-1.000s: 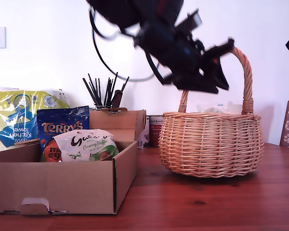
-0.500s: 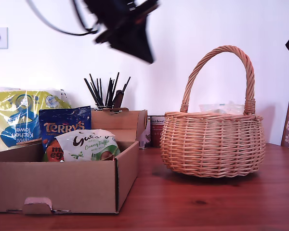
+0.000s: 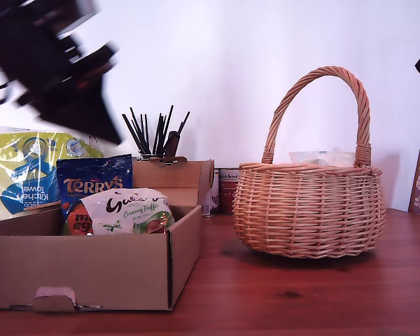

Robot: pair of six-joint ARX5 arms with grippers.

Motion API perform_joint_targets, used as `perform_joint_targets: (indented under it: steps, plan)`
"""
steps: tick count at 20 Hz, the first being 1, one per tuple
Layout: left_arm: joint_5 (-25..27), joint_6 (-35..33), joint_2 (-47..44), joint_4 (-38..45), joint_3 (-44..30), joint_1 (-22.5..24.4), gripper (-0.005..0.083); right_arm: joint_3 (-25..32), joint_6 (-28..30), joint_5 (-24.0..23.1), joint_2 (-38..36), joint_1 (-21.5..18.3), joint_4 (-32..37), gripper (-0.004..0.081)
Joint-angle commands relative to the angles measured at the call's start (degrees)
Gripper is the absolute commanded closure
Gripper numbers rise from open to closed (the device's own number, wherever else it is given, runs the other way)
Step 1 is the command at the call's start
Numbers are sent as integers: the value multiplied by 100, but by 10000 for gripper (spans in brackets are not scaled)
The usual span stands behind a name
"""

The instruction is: Move the bags of Easter eggs from the cardboard box on the left into the woven basket on the right side.

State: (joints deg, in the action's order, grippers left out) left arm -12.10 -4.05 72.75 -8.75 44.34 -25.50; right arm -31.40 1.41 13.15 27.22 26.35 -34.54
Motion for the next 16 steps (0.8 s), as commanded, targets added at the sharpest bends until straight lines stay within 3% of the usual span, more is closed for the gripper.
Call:
perform_joint_targets:
  steps: [1, 2, 3, 5, 6, 7, 12, 16]
  plan:
    - [-35, -103, -118, 208, -345, 26, 792, -63, 13, 20, 0, 26, 35, 782]
    - [-37, -90, -107, 216, -407, 76, 756, -63, 13, 20, 0, 26, 35, 782]
    - [-101, -39, -52, 146, -413, 109, 602, -63, 13, 20, 0, 26, 35, 782]
    - [31, 55, 98, 201, -413, 122, 165, -63, 13, 20, 0, 26, 37, 782]
    - [107, 35, 164, 282, -413, 122, 35, -63, 13, 20, 0, 26, 35, 782]
    - [223, -15, 212, 420, -413, 122, -24, -63, 13, 20, 0, 26, 35, 782]
    - [619, -1755, 745, 1425, -413, 219, -19, -63, 13, 20, 0, 26, 39, 782]
    - [605, -2020, 1384, 2000, -413, 400, -18, -63, 13, 20, 0, 26, 39, 782]
